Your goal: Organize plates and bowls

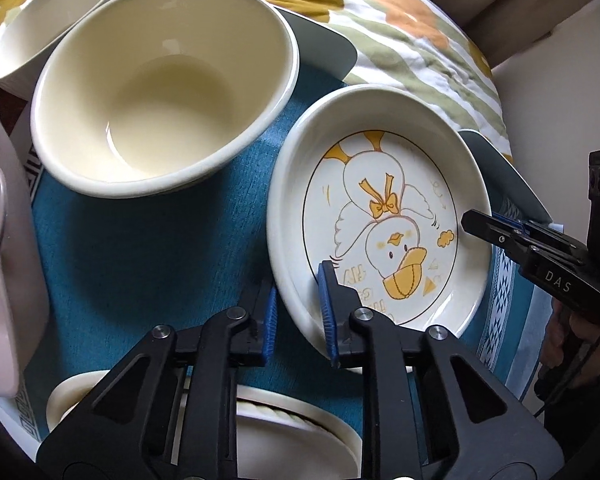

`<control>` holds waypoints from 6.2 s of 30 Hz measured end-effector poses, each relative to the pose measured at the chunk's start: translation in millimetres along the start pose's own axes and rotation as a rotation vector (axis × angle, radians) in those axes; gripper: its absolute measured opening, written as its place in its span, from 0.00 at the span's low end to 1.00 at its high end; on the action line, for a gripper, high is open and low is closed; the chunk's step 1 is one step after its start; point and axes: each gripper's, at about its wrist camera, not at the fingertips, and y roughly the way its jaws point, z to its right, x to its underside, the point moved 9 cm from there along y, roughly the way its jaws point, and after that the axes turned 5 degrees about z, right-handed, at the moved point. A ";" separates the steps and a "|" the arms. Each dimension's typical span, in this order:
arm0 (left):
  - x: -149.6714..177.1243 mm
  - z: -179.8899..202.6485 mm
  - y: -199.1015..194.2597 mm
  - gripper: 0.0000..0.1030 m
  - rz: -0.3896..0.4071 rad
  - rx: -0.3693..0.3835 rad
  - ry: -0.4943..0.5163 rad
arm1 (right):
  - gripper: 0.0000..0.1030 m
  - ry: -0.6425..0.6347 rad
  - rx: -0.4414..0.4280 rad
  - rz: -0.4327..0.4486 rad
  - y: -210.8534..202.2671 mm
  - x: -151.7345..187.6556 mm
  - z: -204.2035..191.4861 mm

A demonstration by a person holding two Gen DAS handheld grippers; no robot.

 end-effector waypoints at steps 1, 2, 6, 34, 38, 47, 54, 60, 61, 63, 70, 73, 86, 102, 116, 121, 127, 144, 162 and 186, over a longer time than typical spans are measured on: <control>-0.3 0.2 0.6 0.15 0.004 -0.002 -0.004 | 0.13 -0.002 -0.006 -0.003 1.8 -1.1 -0.4; -1.5 0.7 1.3 0.15 0.007 -0.001 -0.009 | 0.10 -0.005 -0.015 -0.005 3.4 -0.9 -1.9; -1.2 -0.6 -1.3 0.14 0.014 -0.002 -0.020 | 0.10 0.005 -0.031 -0.004 5.4 -0.8 -1.7; 26.2 1.3 -149.3 0.14 0.193 0.033 0.222 | 0.11 0.036 0.067 0.287 -113.9 37.2 -93.2; 48.6 -14.8 -166.2 0.14 0.186 0.043 0.248 | 0.11 0.081 0.073 0.306 -122.0 64.4 -115.6; 106.3 -54.4 -167.5 0.14 0.121 0.034 0.315 | 0.11 0.210 0.106 0.291 -103.9 133.5 -153.5; 123.8 -70.8 -157.8 0.14 0.071 0.059 0.368 | 0.11 0.285 0.172 0.267 -85.3 162.2 -165.2; 123.1 -83.6 -134.7 0.14 0.035 0.055 0.369 | 0.12 0.320 0.185 0.248 -65.6 170.6 -168.0; 123.7 -86.0 -131.0 0.14 0.028 0.053 0.365 | 0.12 0.318 0.188 0.249 -64.5 171.0 -169.1; 124.8 -89.1 -123.8 0.14 0.018 0.054 0.358 | 0.12 0.308 0.202 0.250 -62.1 170.0 -169.8; 123.3 -94.3 -111.4 0.15 0.013 0.064 0.335 | 0.12 0.291 0.221 0.250 -56.3 169.0 -171.6; 122.8 -95.6 -110.1 0.16 0.021 0.039 0.354 | 0.12 0.285 0.223 0.250 -55.1 168.0 -173.9; 121.8 -90.5 -111.1 0.16 0.108 -0.165 0.513 | 0.12 0.273 0.228 0.260 -51.4 164.2 -175.6; 121.8 -91.7 -117.4 0.16 0.186 -0.273 0.617 | 0.12 0.214 0.308 0.261 -42.6 160.9 -182.4; 124.5 -88.6 -122.3 0.16 0.233 -0.355 0.687 | 0.14 0.115 0.425 0.215 -36.5 160.6 -188.3; 125.6 -90.2 -123.7 0.16 0.239 -0.352 0.689 | 0.14 0.092 0.454 0.205 -35.3 159.9 -189.4; 126.6 -90.6 -124.0 0.16 0.243 -0.352 0.691 | 0.14 0.090 0.458 0.201 -35.4 160.2 -189.1; 104.1 -93.7 -156.3 0.34 0.268 -0.265 0.587 | 0.14 0.160 0.375 0.243 -54.6 149.7 -194.0; 45.7 -215.3 -239.6 0.99 0.348 -0.095 0.026 | 0.99 -0.053 0.148 0.306 -76.5 32.0 -263.3; -3.7 -255.2 -116.2 0.14 0.151 -0.181 -0.156 | 0.13 -0.156 -0.119 -0.016 102.2 -32.7 -278.2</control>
